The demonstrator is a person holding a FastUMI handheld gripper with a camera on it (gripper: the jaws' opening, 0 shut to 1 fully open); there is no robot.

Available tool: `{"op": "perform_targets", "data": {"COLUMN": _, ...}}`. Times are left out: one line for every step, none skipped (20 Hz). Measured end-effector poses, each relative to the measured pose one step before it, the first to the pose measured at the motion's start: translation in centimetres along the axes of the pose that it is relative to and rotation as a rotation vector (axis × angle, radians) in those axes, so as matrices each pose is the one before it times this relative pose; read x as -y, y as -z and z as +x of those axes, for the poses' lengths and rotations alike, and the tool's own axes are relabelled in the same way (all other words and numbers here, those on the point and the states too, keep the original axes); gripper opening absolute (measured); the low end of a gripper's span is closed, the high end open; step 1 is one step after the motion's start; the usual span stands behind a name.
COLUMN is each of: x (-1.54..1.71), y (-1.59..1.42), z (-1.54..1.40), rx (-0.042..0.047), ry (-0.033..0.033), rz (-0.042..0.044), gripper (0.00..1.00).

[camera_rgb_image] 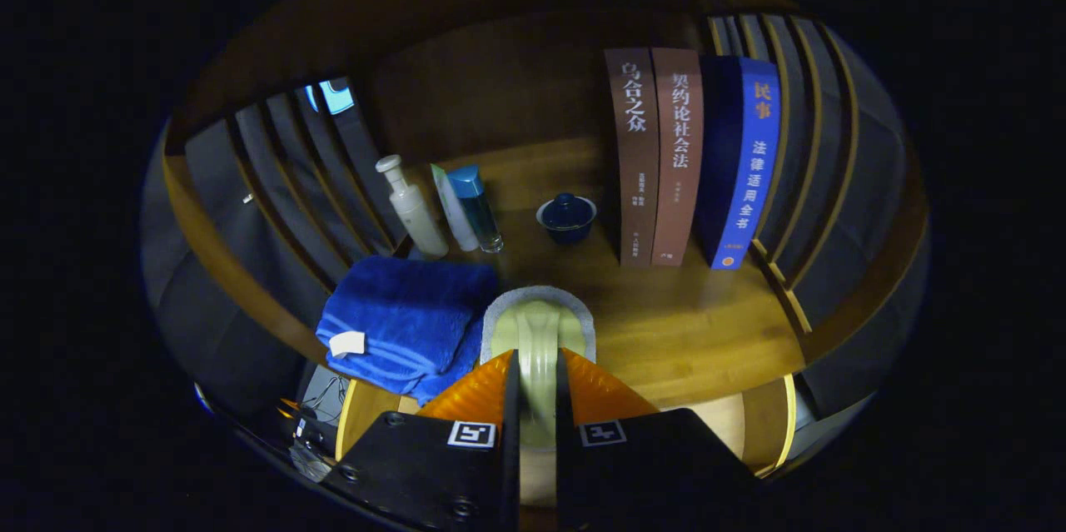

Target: Pull open the drawer, take out the items inside it, and place them on the countertop above the cabinet.

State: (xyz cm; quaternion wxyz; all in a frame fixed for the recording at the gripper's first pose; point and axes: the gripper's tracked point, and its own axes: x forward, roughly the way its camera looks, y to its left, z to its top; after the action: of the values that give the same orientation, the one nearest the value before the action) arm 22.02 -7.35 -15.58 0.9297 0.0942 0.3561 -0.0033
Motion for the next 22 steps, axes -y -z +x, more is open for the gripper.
{"op": "perform_targets", "data": {"x": 0.307, "y": -0.336, "z": 1.111, "rx": -0.00993, "ry": 0.01142, "rz": -0.00090, "gripper": 0.22}}
{"op": "perform_targets", "data": {"x": 0.303, "y": -0.152, "z": 1.002, "rx": -0.01715, "ry": 0.01016, "rz": 0.00059, "gripper": 0.22}}
{"op": "perform_targets", "data": {"x": 0.131, "y": -0.125, "z": 1.119, "rx": -0.01275, "ry": 0.00508, "rz": 0.00572, "gripper": 0.22}}
{"op": "perform_targets", "data": {"x": 0.307, "y": -0.110, "z": 1.096, "rx": -0.01140, "ry": 0.00868, "rz": 0.00429, "gripper": 0.22}}
{"op": "perform_targets", "data": {"x": 0.179, "y": -0.007, "z": 0.921, "rx": -0.01432, "ry": 0.00858, "rz": 0.00109, "gripper": 0.22}}
{"op": "perform_targets", "data": {"x": 0.216, "y": 0.033, "z": 0.832, "rx": -0.01607, "ry": 0.01115, "rz": 0.00053, "gripper": 0.22}}
{"op": "perform_targets", "data": {"x": 0.141, "y": 0.172, "z": 0.586, "rx": -0.01631, "ry": 0.00475, "rz": -0.00294, "gripper": 0.22}}
{"op": "perform_targets", "data": {"x": -0.157, "y": -0.101, "z": 0.514, "rx": -0.00335, "ry": -0.00739, "rz": 0.00044, "gripper": 0.22}}
{"op": "perform_targets", "data": {"x": 0.003, "y": -0.193, "z": 0.020, "rx": 0.00674, "ry": 0.00114, "rz": 0.00310, "gripper": 0.27}}
{"op": "perform_targets", "data": {"x": -0.149, "y": -0.225, "z": 0.010, "rx": 0.01385, "ry": -0.00305, "rz": -0.00059, "gripper": 0.28}}
{"op": "perform_targets", "data": {"x": -0.041, "y": -0.333, "z": 0.228, "rx": 0.00817, "ry": 0.00213, "rz": -0.00425, "gripper": 0.52}}
{"op": "perform_targets", "data": {"x": 0.012, "y": -0.836, "z": -0.868, "rx": 0.00530, "ry": -0.00057, "rz": -0.00493, "gripper": 0.76}}
{"op": "perform_targets", "data": {"x": -0.103, "y": 0.829, "z": 0.774, "rx": 0.00372, "ry": 0.00338, "rz": -0.00116, "gripper": 1.00}}
{"op": "perform_targets", "data": {"x": 0.090, "y": -0.226, "z": -0.271, "rx": 0.00644, "ry": 0.00579, "rz": -0.00325, "gripper": 0.99}}
{"op": "perform_targets", "data": {"x": -0.209, "y": -0.233, "z": -0.157, "rx": 0.01026, "ry": -0.00265, "rz": 0.00097, "gripper": 1.00}}
{"op": "perform_targets", "data": {"x": -0.224, "y": -0.019, "z": -0.384, "rx": 0.01203, "ry": -0.00183, "rz": -0.00036, "gripper": 1.00}}
{"op": "perform_targets", "data": {"x": -0.014, "y": -0.076, "z": -0.374, "rx": 0.01015, "ry": 0.00007, "rz": -0.00108, "gripper": 1.00}}
{"op": "perform_targets", "data": {"x": -0.083, "y": 0.092, "z": -0.496, "rx": 0.00840, "ry": 0.00230, "rz": -0.00226, "gripper": 1.00}}
{"op": "perform_targets", "data": {"x": -0.059, "y": 0.127, "z": -0.509, "rx": 0.00833, "ry": -0.00051, "rz": -0.00342, "gripper": 1.00}}
{"op": "perform_targets", "data": {"x": -0.026, "y": 0.124, "z": -0.577, "rx": 0.01347, "ry": 0.00223, "rz": -0.00331, "gripper": 1.00}}
{"op": "perform_targets", "data": {"x": 0.002, "y": 0.164, "z": -0.568, "rx": 0.01671, "ry": 0.00272, "rz": -0.00156, "gripper": 1.00}}
{"op": "perform_targets", "data": {"x": -0.012, "y": 0.326, "z": -0.751, "rx": 0.01373, "ry": 0.00162, "rz": -0.00056, "gripper": 1.00}}
